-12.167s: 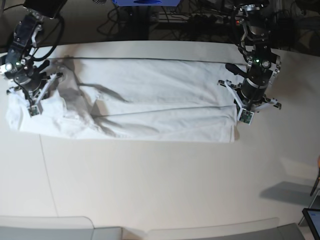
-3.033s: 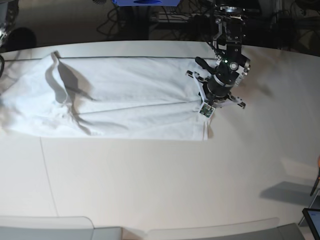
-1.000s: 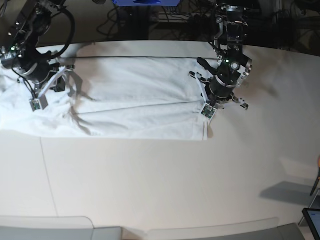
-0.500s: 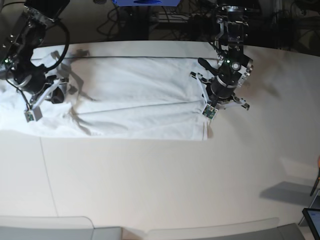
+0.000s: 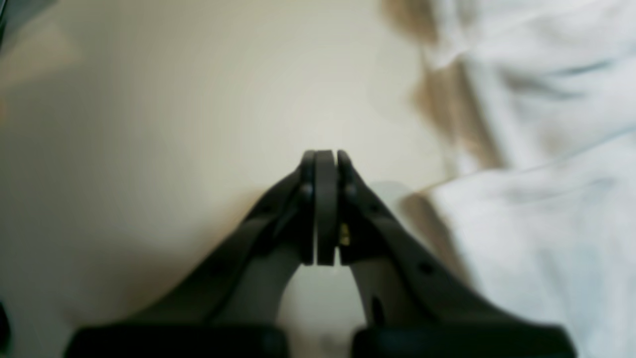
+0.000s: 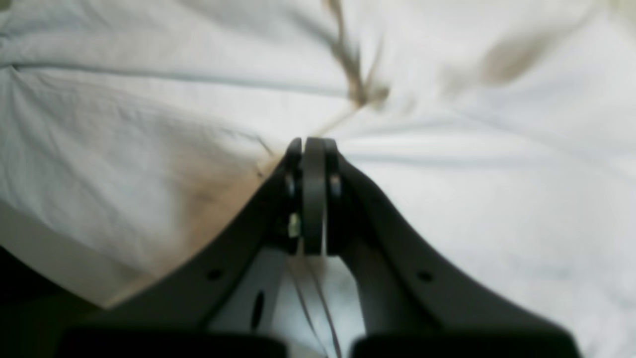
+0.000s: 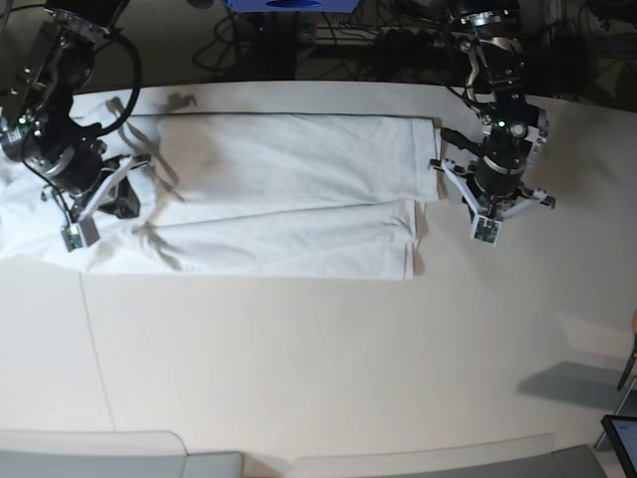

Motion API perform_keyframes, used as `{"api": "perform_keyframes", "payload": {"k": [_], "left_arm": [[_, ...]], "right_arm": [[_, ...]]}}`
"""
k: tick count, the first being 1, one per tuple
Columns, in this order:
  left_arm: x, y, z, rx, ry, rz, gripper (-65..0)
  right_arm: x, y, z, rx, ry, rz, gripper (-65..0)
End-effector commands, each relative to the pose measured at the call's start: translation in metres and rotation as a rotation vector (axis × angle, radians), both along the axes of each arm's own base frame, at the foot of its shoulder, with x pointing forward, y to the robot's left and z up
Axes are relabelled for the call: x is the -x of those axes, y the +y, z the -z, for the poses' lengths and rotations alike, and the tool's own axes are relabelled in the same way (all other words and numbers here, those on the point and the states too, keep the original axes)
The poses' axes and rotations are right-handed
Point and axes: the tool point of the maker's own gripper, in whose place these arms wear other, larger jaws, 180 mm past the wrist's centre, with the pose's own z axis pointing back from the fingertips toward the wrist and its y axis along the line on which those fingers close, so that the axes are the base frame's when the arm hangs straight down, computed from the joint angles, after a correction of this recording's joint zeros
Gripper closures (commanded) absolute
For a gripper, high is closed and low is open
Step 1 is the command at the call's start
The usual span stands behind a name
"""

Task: Fold the T-shirt properly
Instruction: 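Lift the pinched end with the left gripper and carry it toward the right gripper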

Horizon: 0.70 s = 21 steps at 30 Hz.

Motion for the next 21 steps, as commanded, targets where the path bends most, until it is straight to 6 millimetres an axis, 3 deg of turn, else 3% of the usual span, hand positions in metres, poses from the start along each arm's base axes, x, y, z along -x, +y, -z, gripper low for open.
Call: {"api": "perform_keyframes", "payload": {"k": [1, 3, 7, 10, 14, 21], "left_arm": [[-0.008, 0.000, -0.018, 0.040, -0.075, -0.002, -2.2], [-0.006, 0.002, -0.022, 0.150, -0.098, -0.036, -10.7], [0.003, 0.016, -0.022, 0.288, -0.062, -0.095, -38.3], [0.004, 0.015, -0.024, 0.343, -0.073, -0.088, -52.2], [0.004, 0.009, -0.024, 0.410, -0.079, -0.082, -58.8], [0.009, -0.012, 0.004, 0.644, -0.026, -0.032, -58.8]], "right_arm": [[-0.005, -0.004, -0.015, 0.019, -0.052, -0.009, -0.7], [-0.003, -0.016, -0.016, 0.037, -0.053, 0.018, -0.7], [0.001, -0.043, -0.019, 0.059, -0.059, 0.096, -0.9], [0.005, -0.062, -0.021, 0.069, -0.061, 0.156, -0.9], [0.007, -0.071, -0.018, 0.084, -0.047, 0.162, -0.9], [0.013, -0.071, -0.016, 0.073, -0.075, 0.170, -0.9]]}}
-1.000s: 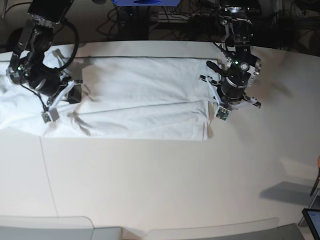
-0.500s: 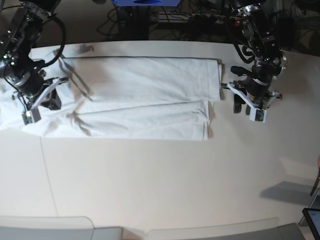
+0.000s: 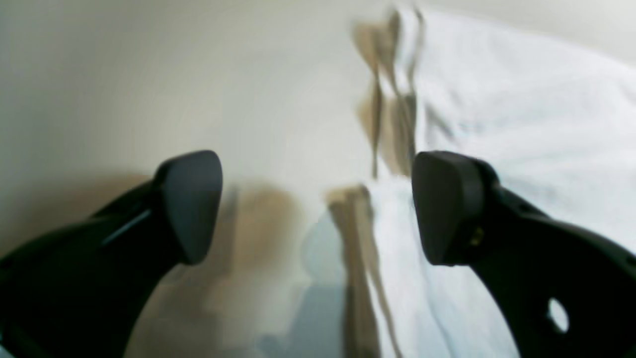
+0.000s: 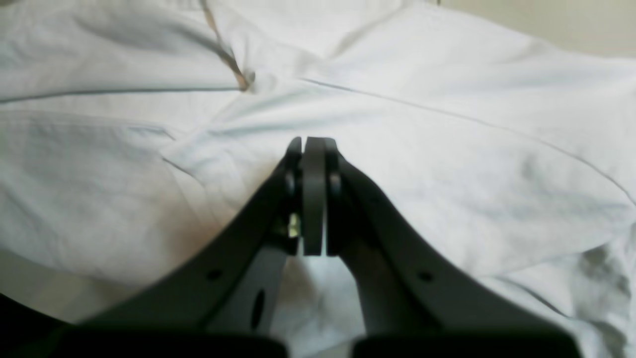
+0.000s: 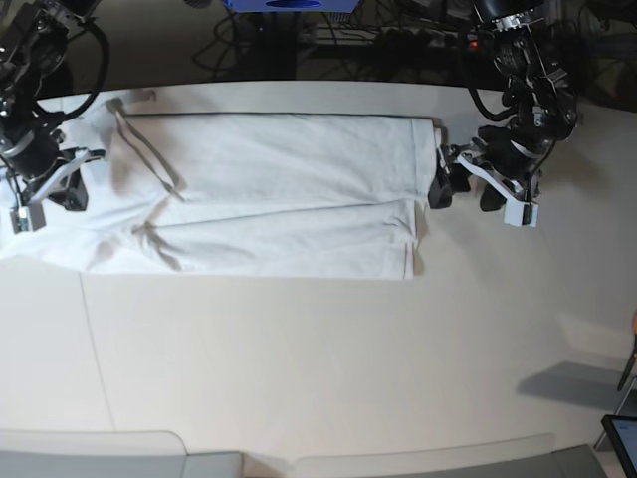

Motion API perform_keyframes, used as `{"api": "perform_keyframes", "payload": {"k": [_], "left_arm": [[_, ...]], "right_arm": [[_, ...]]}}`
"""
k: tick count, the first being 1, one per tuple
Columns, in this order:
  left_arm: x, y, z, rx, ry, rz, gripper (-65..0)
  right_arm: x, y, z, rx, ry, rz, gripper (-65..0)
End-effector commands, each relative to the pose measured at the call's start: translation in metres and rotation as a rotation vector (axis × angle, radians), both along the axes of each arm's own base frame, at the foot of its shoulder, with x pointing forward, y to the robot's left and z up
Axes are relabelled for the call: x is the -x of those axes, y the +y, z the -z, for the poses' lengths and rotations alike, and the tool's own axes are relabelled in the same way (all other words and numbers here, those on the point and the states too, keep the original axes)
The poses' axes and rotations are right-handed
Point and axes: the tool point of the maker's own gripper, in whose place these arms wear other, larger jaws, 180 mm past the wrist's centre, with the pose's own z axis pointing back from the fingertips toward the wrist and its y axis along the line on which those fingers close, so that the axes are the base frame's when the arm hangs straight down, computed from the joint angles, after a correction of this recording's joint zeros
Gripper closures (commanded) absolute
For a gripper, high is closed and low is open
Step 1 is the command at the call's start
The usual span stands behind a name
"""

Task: Fold the T-shirt properly
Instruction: 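Lift the pinched end with the left gripper and carry it toward the right gripper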

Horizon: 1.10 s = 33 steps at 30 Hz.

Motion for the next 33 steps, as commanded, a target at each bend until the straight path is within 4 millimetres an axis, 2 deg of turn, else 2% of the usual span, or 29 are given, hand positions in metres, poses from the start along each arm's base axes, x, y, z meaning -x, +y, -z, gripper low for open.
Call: {"api": "perform_keyframes", "payload": {"k": [1, 5, 7, 10, 12, 16, 19, 21, 22, 24, 28, 29, 33], "left_arm": [[-0.007, 0.004, -0.011, 0.016, -0.048, 0.008, -58.8], [-0.003, -0.002, 0.007, 0.109, -0.007, -0.007, -58.8], [-0.008, -0.005, 0.010, 0.141, -0.005, -0.011, -58.8], [-0.014, -0.022, 0.019, 0.160, 0.024, 0.048, -58.3], [-0.018, -0.046, 0.020, 0.168, 0.033, 0.117, -58.1], [-0.014, -0.076, 0.024, 0.190, 0.051, 0.194, -58.1], [-0.007, -0.087, 0.029, 0.198, 0.070, 0.223, -57.8], [-0.006, -0.088, 0.031, 0.200, 0.078, 0.223, -56.8], [-0.006, -0.086, 0.032, 0.198, 0.080, 0.218, -53.9], [-0.003, -0.084, 0.034, 0.197, 0.086, 0.211, -42.2], [-0.005, -0.086, 0.033, 0.195, 0.086, 0.217, -8.2], [-0.005, -0.086, 0.034, 0.196, 0.086, 0.215, -1.7], [-0.006, -0.085, 0.032, 0.196, 0.080, 0.212, 0.0]], "right_arm": [[-0.005, -0.003, -0.011, 0.010, -0.050, -0.003, -0.9], [-0.003, -0.003, -0.010, 0.007, -0.059, -0.001, -0.9], [-0.003, -0.003, -0.010, 0.007, -0.059, -0.001, -0.9], [-0.005, 0.004, -0.009, 0.000, -0.060, -0.021, -0.9], [-0.005, 0.007, -0.009, -0.003, -0.059, -0.028, -0.9], [-0.006, 0.012, -0.008, -0.007, -0.056, -0.044, -0.9], [-0.006, 0.013, -0.008, -0.008, -0.056, -0.046, -0.9], [-0.006, 0.012, -0.008, -0.008, -0.058, -0.044, -0.9], [-0.006, 0.012, -0.008, -0.008, -0.058, -0.044, -0.9], [-0.006, 0.013, -0.008, -0.008, -0.058, -0.045, -0.9], [-0.006, 0.013, -0.007, -0.009, -0.056, -0.046, -0.9], [-0.006, 0.013, -0.007, -0.009, -0.056, -0.046, -0.9], [-0.006, 0.013, -0.007, -0.009, -0.056, -0.046, -0.9]]}}
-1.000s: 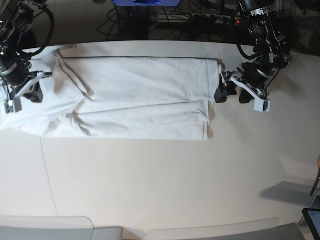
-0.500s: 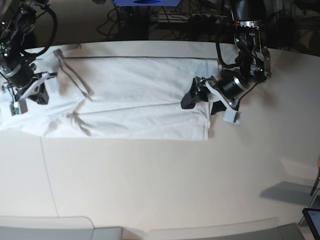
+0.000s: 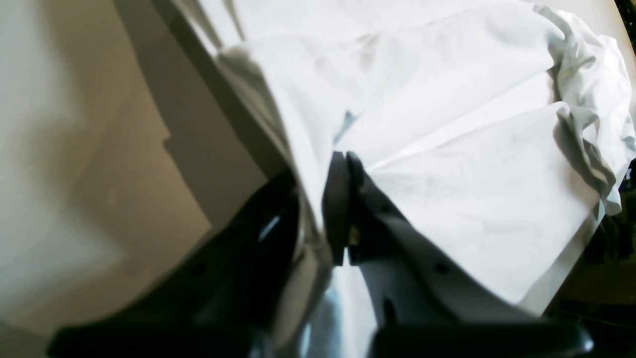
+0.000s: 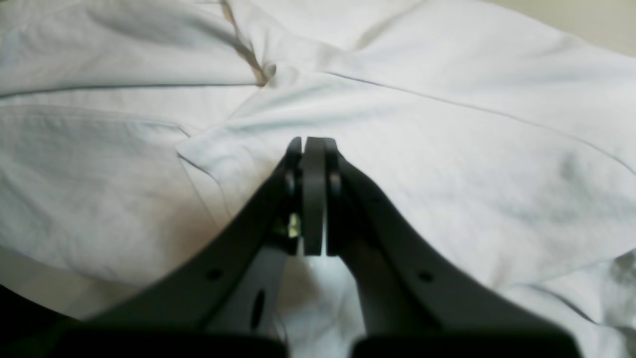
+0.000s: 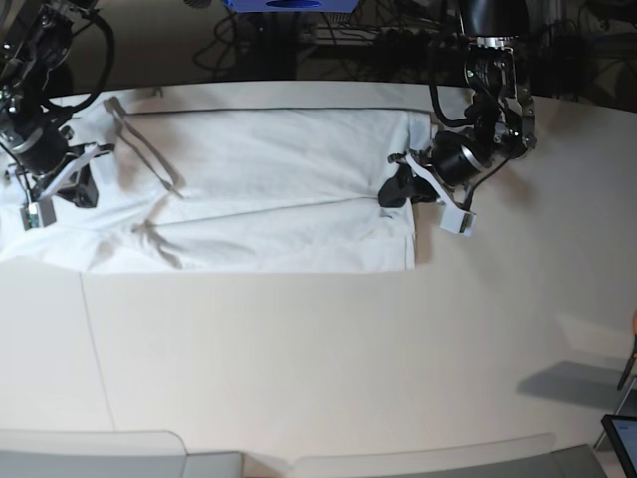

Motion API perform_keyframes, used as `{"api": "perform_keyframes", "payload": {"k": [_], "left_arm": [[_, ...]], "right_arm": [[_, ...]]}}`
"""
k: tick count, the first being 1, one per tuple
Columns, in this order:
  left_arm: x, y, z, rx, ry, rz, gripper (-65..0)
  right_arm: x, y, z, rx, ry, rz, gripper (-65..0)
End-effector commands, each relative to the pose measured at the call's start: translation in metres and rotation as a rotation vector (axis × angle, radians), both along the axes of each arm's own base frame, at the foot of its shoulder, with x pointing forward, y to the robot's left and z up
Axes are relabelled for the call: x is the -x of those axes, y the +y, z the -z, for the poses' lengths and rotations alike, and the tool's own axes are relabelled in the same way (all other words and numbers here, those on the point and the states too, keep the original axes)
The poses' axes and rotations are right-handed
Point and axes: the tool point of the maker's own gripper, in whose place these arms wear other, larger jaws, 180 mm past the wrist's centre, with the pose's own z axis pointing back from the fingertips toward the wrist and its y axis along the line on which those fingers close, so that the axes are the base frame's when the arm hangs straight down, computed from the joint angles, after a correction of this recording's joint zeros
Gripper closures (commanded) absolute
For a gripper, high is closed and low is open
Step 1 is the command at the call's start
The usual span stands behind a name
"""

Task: Fold the T-shirt properly
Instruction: 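Lift the pinched end with the left gripper and carry it toward the right gripper, then lay the end onto the other half, open the left gripper and withdraw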

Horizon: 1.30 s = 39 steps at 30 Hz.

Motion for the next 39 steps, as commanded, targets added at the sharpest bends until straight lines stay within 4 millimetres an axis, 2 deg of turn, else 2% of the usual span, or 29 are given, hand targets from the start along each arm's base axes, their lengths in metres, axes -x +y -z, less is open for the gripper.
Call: {"api": "perform_keyframes", "payload": {"k": [1, 5, 9, 11, 14, 21, 27, 30, 39], "left_arm": [[-0.001, 0.004, -0.001, -0.021, 0.006, 0.001, 0.0], [-0.008, 0.004, -0.022, -0.037, -0.054, 0.000, 0.0], [-0.020, -0.003, -0.055, -0.048, -0.125, -0.029, 0.0], [-0.024, -0.020, -0.070, -0.042, -0.166, 0.002, 0.0], [-0.026, -0.038, -0.081, -0.029, -0.179, 0.022, 0.0], [-0.024, -0.117, -0.096, 0.068, -0.177, 0.148, 0.0], [-0.029, -0.166, -0.118, 0.167, -0.214, 0.198, 0.0], [-0.028, -0.187, -0.120, 0.199, -0.198, 0.226, 0.0], [-0.017, -0.248, -0.102, 0.258, -0.064, 0.284, 0.0]], "right_arm": [[-0.007, -0.001, -0.013, 0.003, -0.053, -0.007, -0.9], [-0.007, -0.001, -0.012, 0.004, -0.051, -0.007, -0.9], [-0.004, -0.011, -0.005, 0.079, -0.014, 0.011, -0.9], [-0.002, -0.019, -0.001, 0.128, 0.009, 0.023, -0.9], [-0.004, -0.021, -0.002, 0.143, 0.010, 0.025, -0.9], [-0.003, -0.022, -0.002, 0.148, 0.012, 0.026, -0.9], [-0.003, -0.023, -0.002, 0.151, 0.012, 0.025, -0.9], [-0.004, -0.023, -0.002, 0.152, 0.012, 0.025, -0.9], [-0.004, -0.023, -0.002, 0.152, 0.012, 0.025, -0.9]]}}
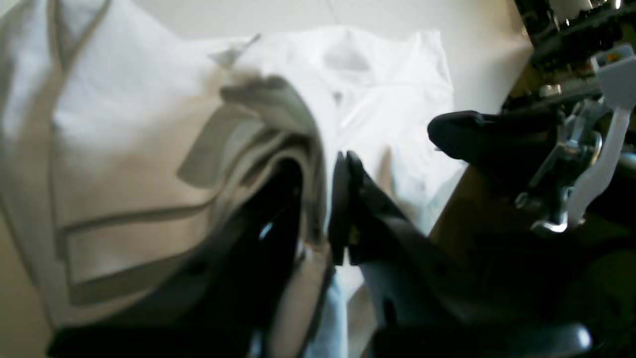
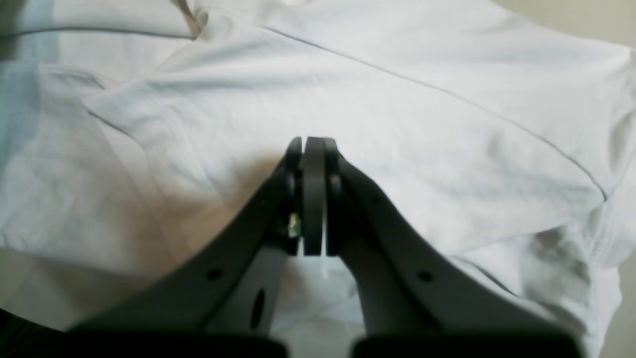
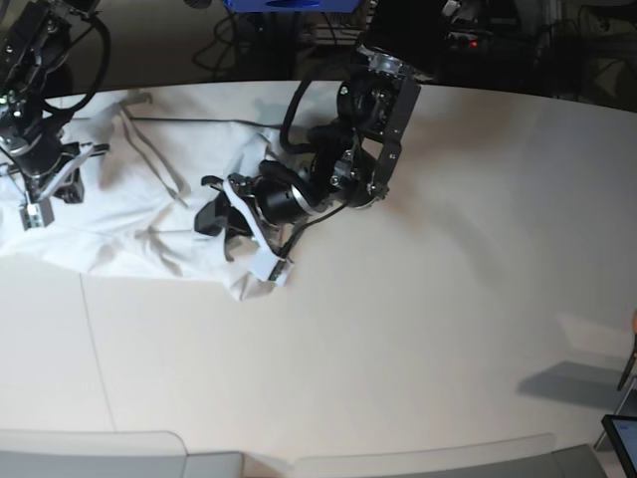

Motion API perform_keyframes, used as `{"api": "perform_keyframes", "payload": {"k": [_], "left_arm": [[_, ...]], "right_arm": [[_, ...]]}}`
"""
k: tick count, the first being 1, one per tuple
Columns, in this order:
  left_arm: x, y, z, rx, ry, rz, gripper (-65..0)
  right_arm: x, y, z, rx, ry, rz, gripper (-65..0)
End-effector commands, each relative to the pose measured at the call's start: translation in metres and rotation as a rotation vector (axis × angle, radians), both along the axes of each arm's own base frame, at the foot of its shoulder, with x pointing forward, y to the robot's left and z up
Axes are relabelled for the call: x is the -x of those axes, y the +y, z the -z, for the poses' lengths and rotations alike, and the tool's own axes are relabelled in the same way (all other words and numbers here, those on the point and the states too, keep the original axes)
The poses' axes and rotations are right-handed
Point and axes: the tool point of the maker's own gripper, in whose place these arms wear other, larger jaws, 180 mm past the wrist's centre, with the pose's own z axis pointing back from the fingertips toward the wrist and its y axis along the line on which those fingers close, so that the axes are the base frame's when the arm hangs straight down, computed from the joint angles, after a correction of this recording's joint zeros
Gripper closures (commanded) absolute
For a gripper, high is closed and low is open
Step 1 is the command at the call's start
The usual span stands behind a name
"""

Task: Fold the T-shirt properly
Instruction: 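Lay the end onto the other half, open the left gripper and withdraw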

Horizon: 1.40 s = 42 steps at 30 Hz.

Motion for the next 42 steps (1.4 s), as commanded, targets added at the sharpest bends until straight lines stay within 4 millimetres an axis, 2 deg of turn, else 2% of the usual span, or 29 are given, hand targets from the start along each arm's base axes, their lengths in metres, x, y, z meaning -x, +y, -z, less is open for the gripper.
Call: {"api": "perform_keyframes", "payload": {"k": [1, 5, 9, 15, 20, 22, 26, 28, 30, 34, 38, 41, 42], "left_arm": [[-0.005, -0.011, -0.016, 0.060, -0.024, -0.002, 0.0], [-0.007, -0.022, -0.014, 0.074, 0.001, 0.003, 0.0], [0.006, -0.040, -0.009, 0.065, 0.014, 0.064, 0.0], [0.011, -0.056, -0.018, 0.066, -0.017, 0.120, 0.0], [0.011, -0.058, -0.021, 0.071, -0.023, 0.130, -0.2], [0.012, -0.060, -0.023, 0.074, -0.027, 0.139, -4.5], [0.021, -0.069, -0.027, 0.075, -0.043, 0.178, -22.3], [0.021, -0.069, -0.028, 0.075, -0.044, 0.181, -28.6], [0.026, -0.072, -0.031, 0.085, -0.074, 0.218, -32.4], [0.041, -0.084, -0.049, 0.122, -0.190, 0.344, -32.9], [0.035, -0.076, -0.081, 0.148, -0.304, 0.339, -32.6], [0.015, -0.041, -0.100, 0.123, -0.383, 0.251, -32.4], [0.006, -0.024, -0.100, 0.097, -0.385, 0.201, -32.2]], "right_arm": [[-0.007, -0.001, -0.012, 0.009, -0.047, -0.012, -0.9], [-0.007, -0.001, -0.012, 0.009, -0.047, -0.012, -0.9], [-0.006, -0.002, -0.007, 0.001, -0.034, -0.009, -0.9], [-0.003, -0.003, 0.002, -0.015, -0.010, -0.001, -0.9], [-0.003, -0.003, 0.002, -0.015, -0.010, -0.001, -0.9], [-0.003, -0.003, 0.002, -0.015, -0.010, -0.001, -0.9], [-0.003, -0.003, 0.002, -0.015, -0.010, -0.001, -0.9], [-0.003, -0.003, 0.002, -0.015, -0.010, -0.001, -0.9], [-0.003, -0.003, 0.002, -0.015, -0.010, -0.001, -0.9], [-0.003, -0.003, 0.002, -0.015, -0.010, -0.001, -0.9], [-0.005, -0.002, 0.000, -0.020, -0.034, 0.000, -0.9], [-0.008, -0.002, -0.003, -0.023, -0.059, -0.002, -0.9], [-0.009, -0.001, -0.004, -0.022, -0.065, -0.003, -0.9]]}}
